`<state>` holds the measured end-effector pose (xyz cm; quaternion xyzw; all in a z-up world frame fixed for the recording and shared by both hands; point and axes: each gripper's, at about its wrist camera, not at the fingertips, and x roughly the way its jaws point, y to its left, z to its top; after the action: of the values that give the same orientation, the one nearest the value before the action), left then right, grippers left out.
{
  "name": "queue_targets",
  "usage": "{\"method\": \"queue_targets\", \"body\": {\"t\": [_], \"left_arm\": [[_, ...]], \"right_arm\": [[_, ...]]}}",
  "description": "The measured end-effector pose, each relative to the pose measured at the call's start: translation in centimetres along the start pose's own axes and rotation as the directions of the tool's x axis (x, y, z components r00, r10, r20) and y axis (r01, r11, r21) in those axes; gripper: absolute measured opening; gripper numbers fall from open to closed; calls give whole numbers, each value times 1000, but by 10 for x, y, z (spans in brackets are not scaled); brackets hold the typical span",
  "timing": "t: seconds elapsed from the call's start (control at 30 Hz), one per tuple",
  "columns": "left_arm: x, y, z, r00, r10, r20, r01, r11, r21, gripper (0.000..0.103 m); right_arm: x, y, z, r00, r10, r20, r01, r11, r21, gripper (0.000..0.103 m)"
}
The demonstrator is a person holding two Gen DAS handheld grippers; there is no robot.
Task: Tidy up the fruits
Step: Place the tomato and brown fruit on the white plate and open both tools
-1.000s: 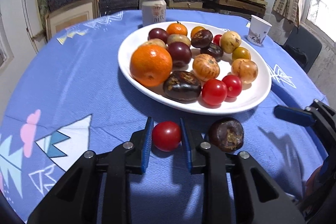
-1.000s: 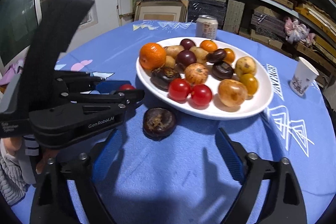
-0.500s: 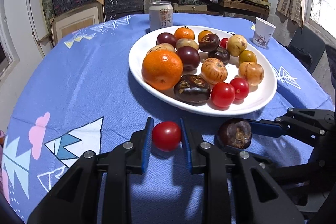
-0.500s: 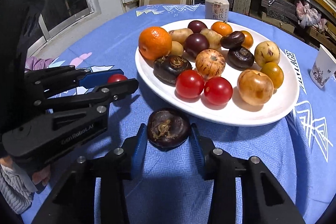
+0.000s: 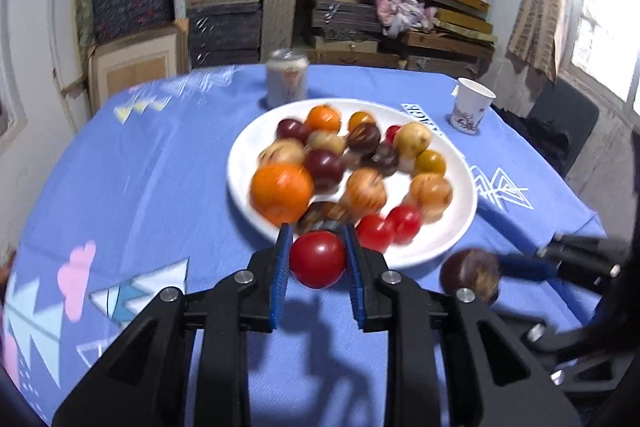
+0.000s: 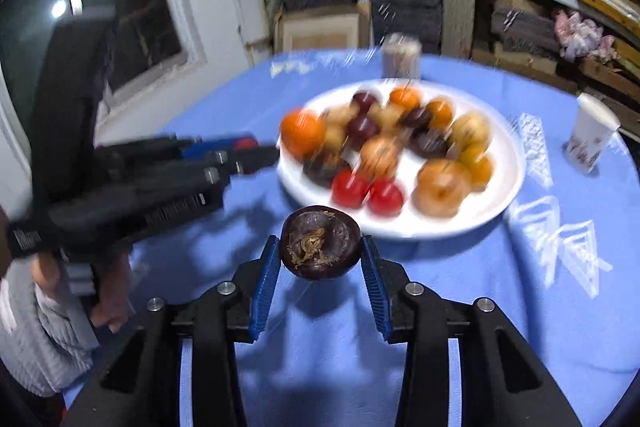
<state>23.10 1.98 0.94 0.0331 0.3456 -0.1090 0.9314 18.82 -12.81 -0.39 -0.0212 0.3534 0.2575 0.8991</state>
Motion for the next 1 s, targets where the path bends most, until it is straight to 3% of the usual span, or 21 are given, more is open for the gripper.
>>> {"method": "queue_targets", "body": {"t": [0.23,0.6,0.8,0.83,0.9,1.0], "left_arm": [[53,-17,40,998,51,-30,-50,998,23,25],[95,-13,59,995,91,-29,-91,996,5,27],[93,-17,57,996,89,-25,-89,996,4,30],[90,-16,57,996,88,-23,-88,996,-4,35],[83,-15,55,994,111,-6,-111,994,-21,55],[65,-14,51,988,151,27,-150,988,-32,65]], "right_arm": [[25,-42,46,985,-168,28,168,986,-17,42],[62,-74,64,984,-179,13,178,984,14,43],[64,-80,59,982,-188,12,188,981,45,52],[62,-80,59,981,-192,18,190,980,50,55],[57,-81,58,981,-193,28,191,980,54,60],[41,-76,52,978,-200,61,196,978,65,72]]}}
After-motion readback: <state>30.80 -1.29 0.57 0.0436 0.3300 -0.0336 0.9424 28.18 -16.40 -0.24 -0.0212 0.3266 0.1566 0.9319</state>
